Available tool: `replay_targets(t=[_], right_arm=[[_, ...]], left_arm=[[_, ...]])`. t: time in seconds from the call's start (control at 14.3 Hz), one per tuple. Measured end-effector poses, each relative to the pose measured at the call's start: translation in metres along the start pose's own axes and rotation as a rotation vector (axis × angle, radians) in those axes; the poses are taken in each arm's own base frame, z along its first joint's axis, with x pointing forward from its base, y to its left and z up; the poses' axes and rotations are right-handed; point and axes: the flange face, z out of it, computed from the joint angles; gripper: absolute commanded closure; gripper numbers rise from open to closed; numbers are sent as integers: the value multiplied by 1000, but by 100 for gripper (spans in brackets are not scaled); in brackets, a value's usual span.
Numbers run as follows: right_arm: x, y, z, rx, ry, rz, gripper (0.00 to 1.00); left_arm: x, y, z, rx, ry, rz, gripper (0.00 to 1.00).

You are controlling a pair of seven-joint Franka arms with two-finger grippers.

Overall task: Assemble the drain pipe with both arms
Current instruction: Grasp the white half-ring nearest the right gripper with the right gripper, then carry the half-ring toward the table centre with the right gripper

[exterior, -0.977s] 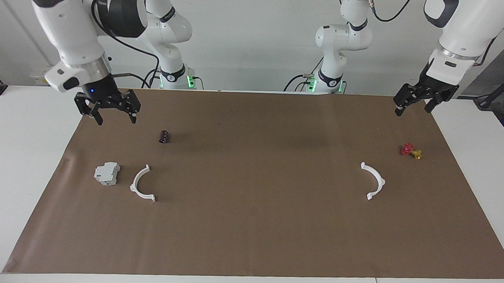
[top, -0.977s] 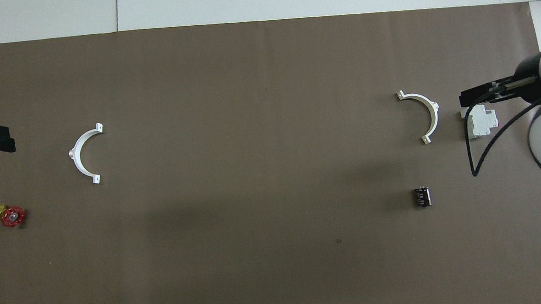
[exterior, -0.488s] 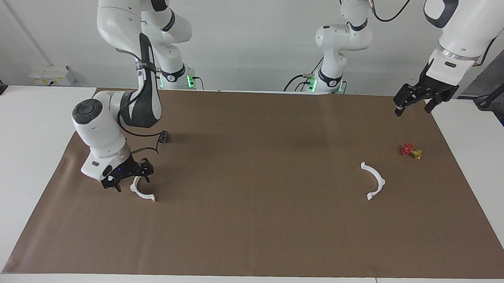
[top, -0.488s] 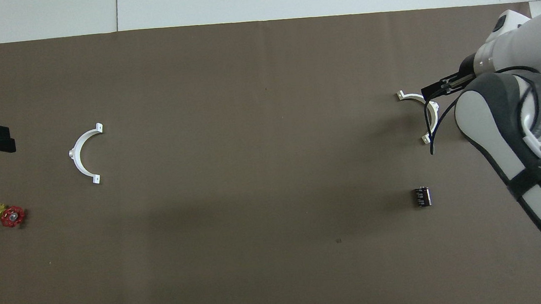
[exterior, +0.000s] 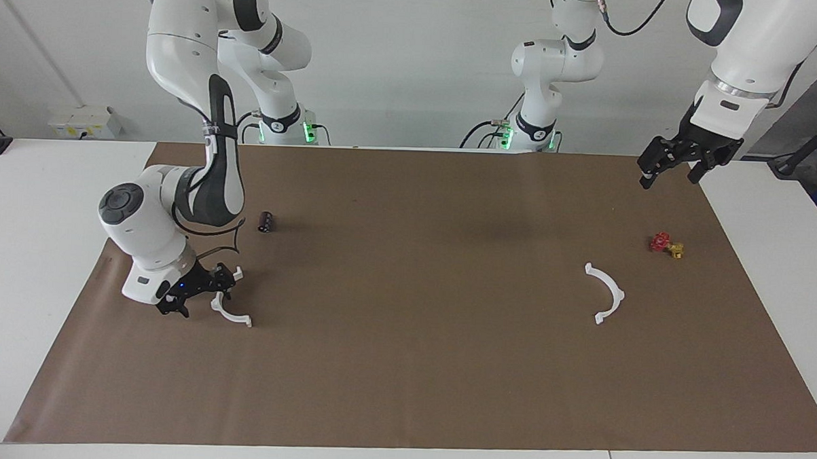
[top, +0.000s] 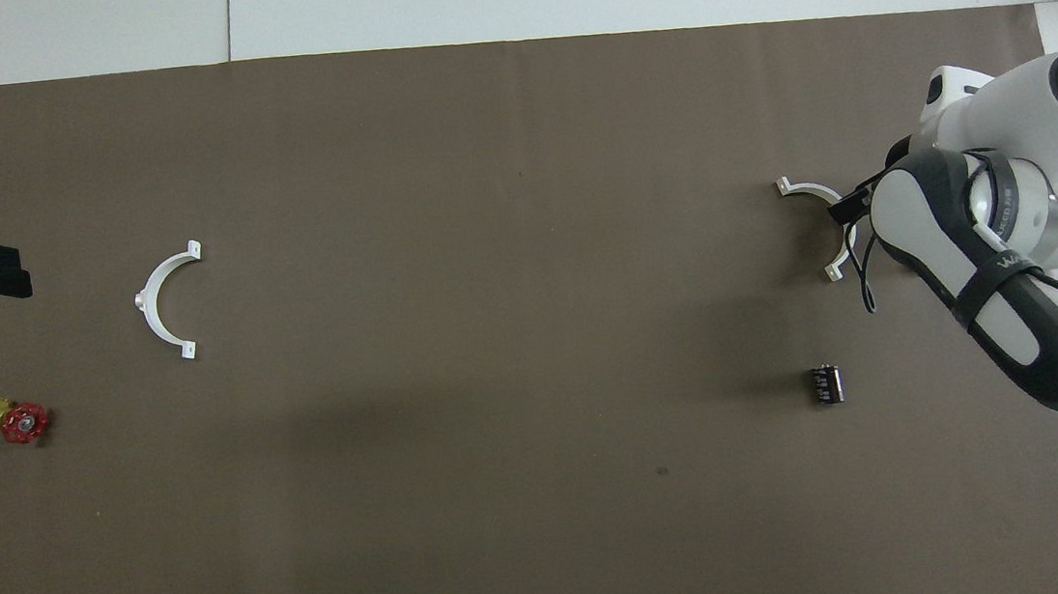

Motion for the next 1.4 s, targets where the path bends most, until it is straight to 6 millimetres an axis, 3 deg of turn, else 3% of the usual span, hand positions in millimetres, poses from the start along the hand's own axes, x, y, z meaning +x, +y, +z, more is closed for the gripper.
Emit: replay_targets(t=[0.07,0.14,0.21,0.7,0.91,0.98,1.12,1.4], right_arm=[[0,-2,3,4,-5,-2,37],[-1,-3,7,7,-10,-3,78],[-1,-4,10,6,-10,-4,100],[1,-6,11,2,-5,-27,100],[18,-26,-9,37,-44,21,100],[30,-43,-21,46,-59,65,100],[60,-95,-42,27,-74,185,100],[98,-210,-41,-5,-69,375,100]], left_arm=[[0,0,0,0,0,0,0],[0,0,0,0,1,0,0],[0,0,0,0,1,0,0],[0,0,4,-1,7,0,0],[0,0,5,-1,6,0,0],[0,0,5,-1,8,0,0],[0,0,6,-1,9,1,0],[1,0,6,-2,13,1,0]])
